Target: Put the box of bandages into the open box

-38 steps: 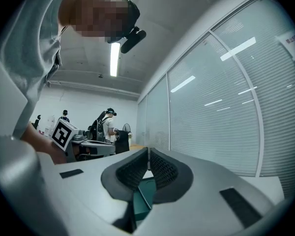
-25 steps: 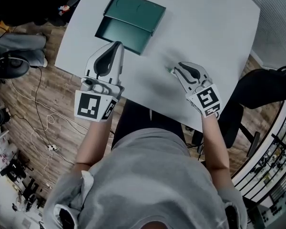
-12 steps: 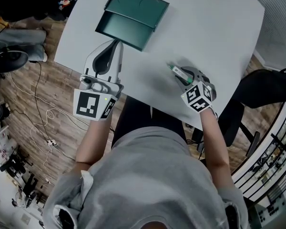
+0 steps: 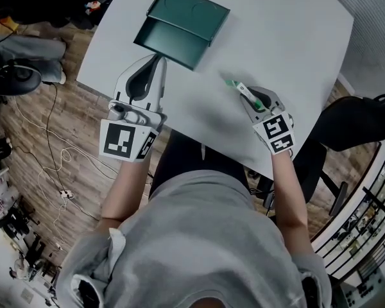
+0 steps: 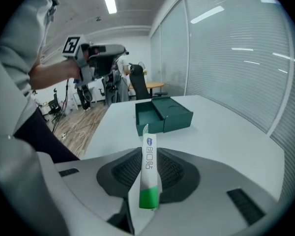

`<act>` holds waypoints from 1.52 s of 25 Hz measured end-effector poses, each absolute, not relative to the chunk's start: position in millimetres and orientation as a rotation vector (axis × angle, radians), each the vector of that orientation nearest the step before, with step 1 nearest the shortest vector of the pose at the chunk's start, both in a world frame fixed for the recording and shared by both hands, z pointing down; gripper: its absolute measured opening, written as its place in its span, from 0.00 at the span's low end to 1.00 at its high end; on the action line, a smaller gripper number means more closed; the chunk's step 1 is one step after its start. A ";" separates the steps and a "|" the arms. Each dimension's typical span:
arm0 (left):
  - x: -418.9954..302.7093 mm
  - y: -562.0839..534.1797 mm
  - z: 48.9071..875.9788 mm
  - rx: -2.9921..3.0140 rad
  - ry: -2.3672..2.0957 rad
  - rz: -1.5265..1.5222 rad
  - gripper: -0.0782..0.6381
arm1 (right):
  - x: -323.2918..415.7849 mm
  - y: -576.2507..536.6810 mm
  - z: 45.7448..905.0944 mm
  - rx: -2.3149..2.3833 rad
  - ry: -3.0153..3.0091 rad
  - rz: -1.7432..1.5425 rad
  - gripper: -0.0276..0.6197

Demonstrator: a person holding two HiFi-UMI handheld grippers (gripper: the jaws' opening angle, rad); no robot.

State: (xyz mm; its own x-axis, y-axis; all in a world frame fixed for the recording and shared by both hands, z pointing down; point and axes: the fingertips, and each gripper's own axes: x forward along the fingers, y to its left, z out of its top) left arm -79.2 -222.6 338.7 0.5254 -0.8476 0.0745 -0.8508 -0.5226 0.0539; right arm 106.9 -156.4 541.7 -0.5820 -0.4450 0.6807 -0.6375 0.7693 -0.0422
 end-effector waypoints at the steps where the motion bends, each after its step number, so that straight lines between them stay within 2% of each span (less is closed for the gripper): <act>1: -80.3 -221.8 336.0 2.674 -1.492 0.055 0.13 | 106.2 -161.3 529.3 0.846 -2.317 0.381 0.22; 8: -77.8 -218.4 309.4 2.713 -1.502 0.017 0.13 | 120.1 -190.1 426.8 1.167 -2.497 0.291 0.22; 19: -71.5 -221.1 273.3 2.745 -1.539 -0.038 0.13 | 154.4 -194.9 280.3 1.600 -2.720 -0.033 0.22; 25: -92.9 -223.0 272.1 2.750 -1.582 -0.066 0.13 | 147.8 -189.1 248.3 1.720 -2.765 -0.180 0.22; 38: -90.3 -186.3 254.3 2.668 -1.766 -0.042 0.13 | 129.9 -172.0 225.3 1.422 -2.937 -0.198 0.22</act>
State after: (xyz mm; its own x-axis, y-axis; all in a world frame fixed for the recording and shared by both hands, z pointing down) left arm -90.3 -186.3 254.3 0.3910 -0.9188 -0.0543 -0.9204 -0.3896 -0.0343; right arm 129.9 -172.0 225.3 -0.6148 -0.7707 -0.1674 -0.7862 0.6157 0.0530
